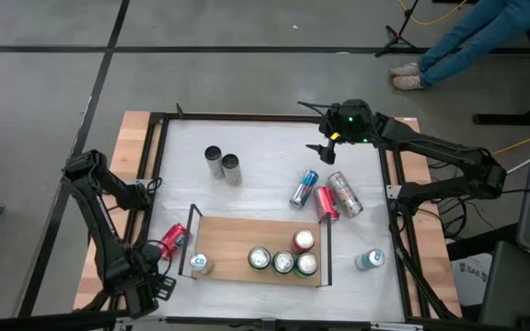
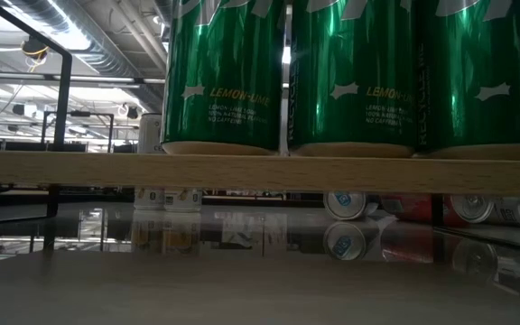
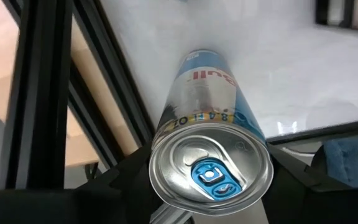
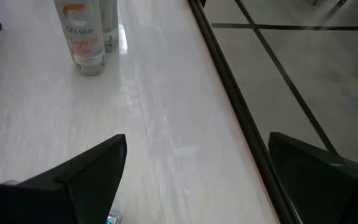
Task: Place canned beverage on shelf
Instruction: Put the blue soda can on the shelf aligned with the other blue soda can
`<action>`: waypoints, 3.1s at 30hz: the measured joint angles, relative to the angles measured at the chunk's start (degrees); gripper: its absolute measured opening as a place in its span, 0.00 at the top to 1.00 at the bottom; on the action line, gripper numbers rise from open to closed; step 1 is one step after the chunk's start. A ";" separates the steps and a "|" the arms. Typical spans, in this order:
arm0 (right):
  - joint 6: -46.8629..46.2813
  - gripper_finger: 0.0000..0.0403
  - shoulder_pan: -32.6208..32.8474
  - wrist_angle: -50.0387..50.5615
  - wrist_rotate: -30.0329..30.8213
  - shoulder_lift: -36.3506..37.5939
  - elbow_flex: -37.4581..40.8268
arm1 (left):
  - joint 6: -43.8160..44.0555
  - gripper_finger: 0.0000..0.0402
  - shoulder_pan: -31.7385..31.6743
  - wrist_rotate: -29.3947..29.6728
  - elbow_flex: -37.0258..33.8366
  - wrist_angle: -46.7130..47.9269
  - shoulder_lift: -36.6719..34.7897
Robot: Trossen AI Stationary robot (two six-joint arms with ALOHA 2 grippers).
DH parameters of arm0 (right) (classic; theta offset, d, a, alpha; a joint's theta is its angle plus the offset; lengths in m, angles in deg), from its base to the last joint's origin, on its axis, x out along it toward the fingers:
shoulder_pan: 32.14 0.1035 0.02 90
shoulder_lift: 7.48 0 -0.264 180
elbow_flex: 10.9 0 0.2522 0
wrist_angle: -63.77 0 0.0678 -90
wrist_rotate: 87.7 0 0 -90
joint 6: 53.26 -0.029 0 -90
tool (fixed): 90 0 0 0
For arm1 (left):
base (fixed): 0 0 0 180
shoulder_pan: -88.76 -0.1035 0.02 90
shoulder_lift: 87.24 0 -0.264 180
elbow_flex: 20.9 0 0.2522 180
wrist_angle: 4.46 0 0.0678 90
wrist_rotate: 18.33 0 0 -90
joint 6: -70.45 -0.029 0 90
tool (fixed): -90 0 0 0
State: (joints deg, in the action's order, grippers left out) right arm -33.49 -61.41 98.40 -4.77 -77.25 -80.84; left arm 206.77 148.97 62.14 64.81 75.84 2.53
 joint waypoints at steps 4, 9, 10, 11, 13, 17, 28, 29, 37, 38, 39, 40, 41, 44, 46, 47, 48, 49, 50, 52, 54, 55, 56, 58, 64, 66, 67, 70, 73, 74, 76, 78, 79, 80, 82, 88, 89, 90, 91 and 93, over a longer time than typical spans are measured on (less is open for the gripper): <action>0.01 0.05 0.00 -0.03 0.00 0.00 0.00 | -3.26 0.47 -1.56 0.14 0.00 1.21 -2.09; 0.02 0.05 -0.01 0.01 0.00 0.00 0.00 | -8.76 0.47 -3.48 -1.36 0.00 1.63 -4.81; 0.02 0.05 -0.01 0.07 0.00 0.00 0.00 | -9.92 0.47 -3.84 -2.14 0.00 1.67 -5.33; 0.02 0.05 -0.01 0.05 0.00 0.00 0.00 | -11.03 0.47 -4.16 -2.91 0.00 1.71 -5.83; 0.02 0.05 -0.01 0.05 0.00 0.00 0.00 | -12.86 0.47 -4.76 -3.47 0.00 1.68 -7.16; 0.02 0.05 -0.01 0.10 0.00 0.00 0.00 | -15.27 0.47 -5.87 -3.39 0.00 2.96 -9.80; 0.04 0.05 -0.01 0.15 0.00 0.00 0.00 | -18.52 0.47 -9.42 -1.44 0.02 17.73 -16.91; 0.04 0.05 -0.01 0.17 -0.01 -0.02 0.00 | -18.81 0.47 -10.06 -0.54 0.02 19.54 -17.63; 0.04 0.05 -0.01 0.22 -0.02 -0.02 0.00 | -22.78 0.47 -16.96 7.95 0.02 23.21 -24.05; 0.04 0.05 -0.01 0.24 -0.02 -0.02 0.00 | -23.21 0.47 -17.87 8.94 0.02 23.33 -24.61; 0.04 0.05 -0.01 0.27 -0.02 -0.02 0.00 | -23.92 0.47 -18.90 9.48 0.02 23.77 -25.04; 0.04 0.05 -0.01 0.28 -0.02 -0.02 0.00 | -24.57 0.47 -19.85 9.33 0.02 23.93 -25.42; 0.04 0.05 -0.01 0.26 -0.02 -0.02 0.00 | -25.30 0.47 -20.76 9.05 0.02 23.66 -25.87; 0.04 0.05 0.00 0.28 -0.02 -0.02 0.00 | -26.48 0.47 -23.42 9.09 0.02 23.43 -26.97; 0.04 0.05 -0.01 0.28 -0.02 -0.02 0.00 | -27.00 0.47 -25.19 10.24 0.02 23.55 -27.54; 0.04 0.05 -0.01 0.26 -0.02 -0.02 0.00 | -27.14 0.47 -26.10 10.81 0.02 23.51 -27.81; 0.06 0.05 -0.01 0.28 -0.02 -0.02 0.00 | -27.49 0.47 -27.01 11.23 0.02 23.52 -27.99; 0.04 0.05 -0.01 0.28 -0.02 -0.02 0.00 | -27.84 0.47 -27.94 11.71 0.02 23.52 -28.12; 0.06 0.05 -0.01 0.28 -0.02 -0.02 0.00 | -28.17 0.47 -28.91 12.28 0.02 23.52 -28.19; 0.04 0.05 -0.01 0.28 -0.02 -0.02 0.00 | -29.36 0.47 -30.97 13.36 0.02 23.48 -28.51; 0.05 0.05 -0.01 0.28 -0.02 -0.02 0.00 | -30.72 0.47 -33.06 14.72 0.02 23.54 -28.61; 0.05 0.05 -0.01 0.28 -0.02 -0.02 0.00 | -31.58 0.47 -34.23 15.45 0.02 23.53 -28.61; 0.07 0.05 0.01 0.28 -0.02 -0.02 0.00 | -32.48 0.47 -35.35 16.27 0.02 23.48 -28.57; 0.06 0.05 -0.01 0.28 -0.02 -0.02 0.00 | -34.53 0.47 -37.74 17.99 0.02 23.47 -28.57; 0.07 0.05 -0.01 0.28 -0.03 -0.02 0.00 | -42.59 0.47 -45.99 22.73 0.02 23.48 -28.57; 0.07 0.05 -0.01 0.28 -0.02 -0.02 0.00 | -46.62 0.47 -48.89 23.61 0.02 23.41 -28.57; 0.07 0.05 -0.01 0.28 -0.02 -0.02 0.00 | -48.80 0.47 -50.41 23.85 0.02 23.08 -28.57; 0.07 0.05 -0.01 0.28 -0.03 -0.02 0.00 | -55.97 0.47 -54.71 23.81 0.02 20.12 -28.40; 0.06 0.05 -0.01 0.28 -0.02 -0.02 0.00 | -64.26 0.47 -58.29 22.02 0.02 14.65 -28.10; 0.06 0.05 -0.01 0.28 -0.04 -0.02 0.00 | -66.73 0.47 -59.31 21.03 0.02 13.14 -27.89; 0.04 0.05 -0.01 0.28 -0.02 -0.02 0.00 | -70.93 0.47 -60.97 18.63 0.06 11.15 -27.27; 0.05 0.05 -0.01 0.31 -0.04 -0.02 0.00 | -74.20 0.47 -62.23 15.64 0.06 10.30 -26.23; 0.07 0.05 -0.01 0.32 -0.04 -0.02 0.00 | -75.63 0.47 -62.65 13.88 0.06 10.31 -25.67; 0.04 0.05 -0.01 0.33 -0.04 -0.02 0.00 | -76.94 0.47 -62.94 12.06 0.06 10.34 -25.17; 0.04 0.05 -0.01 0.33 -0.04 -0.02 0.00 | -79.06 0.47 -63.29 8.65 0.06 9.83 -23.78; 0.04 0.05 -0.01 0.31 -0.47 -0.02 0.00 | -84.07 0.47 -63.25 0.59 0.06 6.97 -19.36; 0.04 0.05 -0.01 0.29 -1.13 -0.02 0.00 | -84.70 0.47 -63.23 -0.21 0.06 6.28 -18.67; 0.02 0.05 -0.01 0.31 -2.01 -0.02 0.00 | -85.51 0.47 -63.19 -0.89 0.06 5.65 -17.99; 0.02 0.05 -0.01 0.31 -2.94 -0.02 0.00 | -86.11 0.47 -63.19 -1.44 0.06 5.10 -17.42; 0.02 0.05 -0.01 0.31 -4.84 -0.03 0.00 | -87.14 0.47 -63.19 -2.14 0.06 4.17 -16.50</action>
State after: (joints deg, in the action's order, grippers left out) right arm -33.47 -61.42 98.70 -9.61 -77.29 -80.84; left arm 119.63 85.78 60.00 64.87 80.02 -13.97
